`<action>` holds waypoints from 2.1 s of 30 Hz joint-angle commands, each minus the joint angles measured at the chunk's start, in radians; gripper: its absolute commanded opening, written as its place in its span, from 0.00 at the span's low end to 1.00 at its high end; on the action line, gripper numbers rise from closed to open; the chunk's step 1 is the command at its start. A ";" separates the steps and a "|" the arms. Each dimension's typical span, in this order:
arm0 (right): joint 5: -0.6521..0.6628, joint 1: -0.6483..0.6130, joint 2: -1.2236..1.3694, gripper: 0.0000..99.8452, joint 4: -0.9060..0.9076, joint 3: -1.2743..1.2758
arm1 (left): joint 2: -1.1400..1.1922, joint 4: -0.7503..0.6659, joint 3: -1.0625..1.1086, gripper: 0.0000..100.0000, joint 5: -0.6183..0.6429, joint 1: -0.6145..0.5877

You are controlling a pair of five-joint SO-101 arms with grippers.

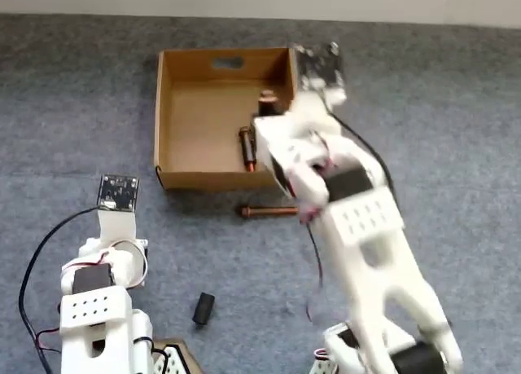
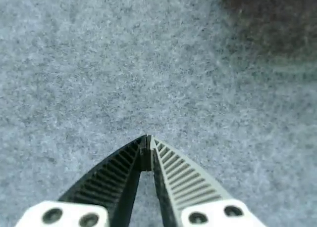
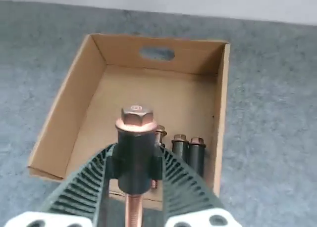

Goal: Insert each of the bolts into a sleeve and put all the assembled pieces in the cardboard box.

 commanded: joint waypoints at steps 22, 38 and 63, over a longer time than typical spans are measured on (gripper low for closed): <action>-0.120 -0.119 0.845 0.01 -0.031 -0.568 | -0.001 -0.014 -0.002 0.02 0.005 0.016; -0.118 -0.136 0.955 0.01 -0.038 -0.593 | -0.001 -0.011 -0.002 0.02 0.005 0.016; -0.112 -0.071 0.895 0.13 0.211 -0.739 | -0.001 -0.011 0.005 0.02 0.005 0.016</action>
